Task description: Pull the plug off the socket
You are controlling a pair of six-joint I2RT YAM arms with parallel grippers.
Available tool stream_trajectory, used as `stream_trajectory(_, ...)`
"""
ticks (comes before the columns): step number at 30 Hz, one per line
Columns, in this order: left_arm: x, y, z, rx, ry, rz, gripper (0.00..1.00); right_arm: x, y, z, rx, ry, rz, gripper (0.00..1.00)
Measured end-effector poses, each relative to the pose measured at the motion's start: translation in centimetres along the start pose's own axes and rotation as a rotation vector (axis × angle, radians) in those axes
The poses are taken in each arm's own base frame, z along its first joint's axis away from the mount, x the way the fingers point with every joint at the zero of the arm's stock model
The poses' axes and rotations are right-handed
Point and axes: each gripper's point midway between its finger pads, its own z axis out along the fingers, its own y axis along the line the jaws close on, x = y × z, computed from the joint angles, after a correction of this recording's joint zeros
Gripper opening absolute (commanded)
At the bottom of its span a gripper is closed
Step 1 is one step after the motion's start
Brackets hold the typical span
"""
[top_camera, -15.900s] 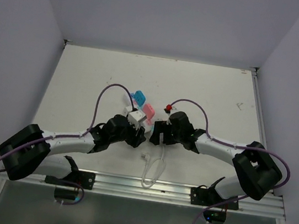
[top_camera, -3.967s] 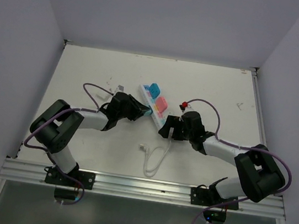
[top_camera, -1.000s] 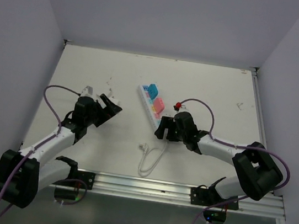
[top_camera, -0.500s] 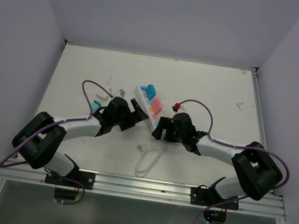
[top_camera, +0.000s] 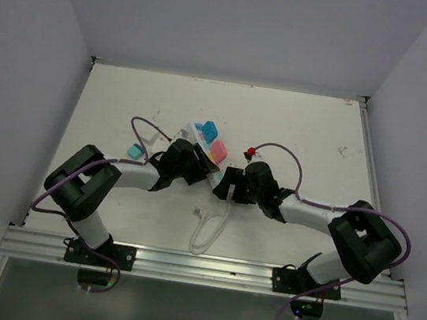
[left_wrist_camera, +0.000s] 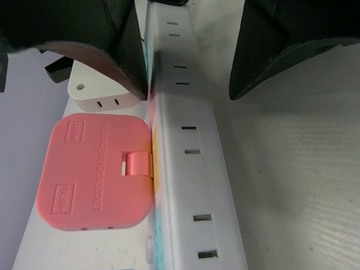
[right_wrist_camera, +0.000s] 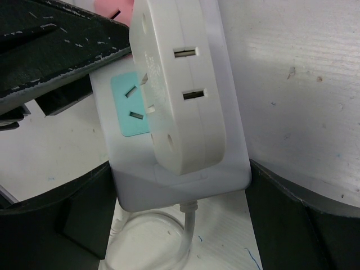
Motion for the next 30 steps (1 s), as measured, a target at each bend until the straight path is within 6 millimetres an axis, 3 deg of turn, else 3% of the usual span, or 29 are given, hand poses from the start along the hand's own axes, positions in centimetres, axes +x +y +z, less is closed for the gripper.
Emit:
stream_trajectory(5,0.2,-0.9,0.0,0.039,-0.005,-0.01,0.33,0.0,0.1,0.0,-0.008,-0.003,0.005,0.0)
stream_trajectory(7,0.2,-1.0,-0.1,0.05,-0.011,-0.031,0.24,0.0,0.3,0.0,-0.012,-0.002,0.019,0.09)
stream_trajectory(8,0.2,-1.0,-0.2,0.052,-0.014,-0.034,0.12,0.1,0.3,0.0,-0.015,0.0,0.023,0.13)
stream_trajectory(9,0.2,-0.9,-0.3,0.053,-0.015,-0.035,0.08,0.1,0.4,0.0,-0.018,0.001,0.022,0.26)
stream_trajectory(11,0.3,-0.8,-0.6,0.055,-0.016,-0.034,0.0,0.3,0.6,-0.1,-0.03,0.01,0.023,0.39)
stream_trajectory(12,0.4,-0.7,-0.8,0.053,-0.015,-0.033,0.0,0.5,0.7,-0.2,-0.036,0.015,0.023,0.52)
stream_trajectory(15,0.7,-0.4,-1.4,0.048,-0.007,-0.028,0.0,1.0,0.9,-0.7,-0.046,0.035,0.025,0.79)
stream_trajectory(18,1.4,-0.4,-2.1,0.045,0.011,-0.01,0.0,1.6,1.1,-1.6,-0.048,0.053,0.03,0.91)
stream_trajectory(19,1.5,-0.5,-2.3,0.047,0.016,-0.002,0.0,1.7,1.1,-1.8,-0.05,0.056,0.032,0.99)
stream_trajectory(22,1.1,-0.8,-3.1,0.05,-0.002,0.04,0.0,1.3,1.9,-3.4,-0.074,0.048,0.022,0.99)
stream_trajectory(30,-0.1,1.0,-4.3,-0.018,-0.05,0.14,0.0,0.1,2.3,-6.9,-0.079,0.002,0.014,0.97)
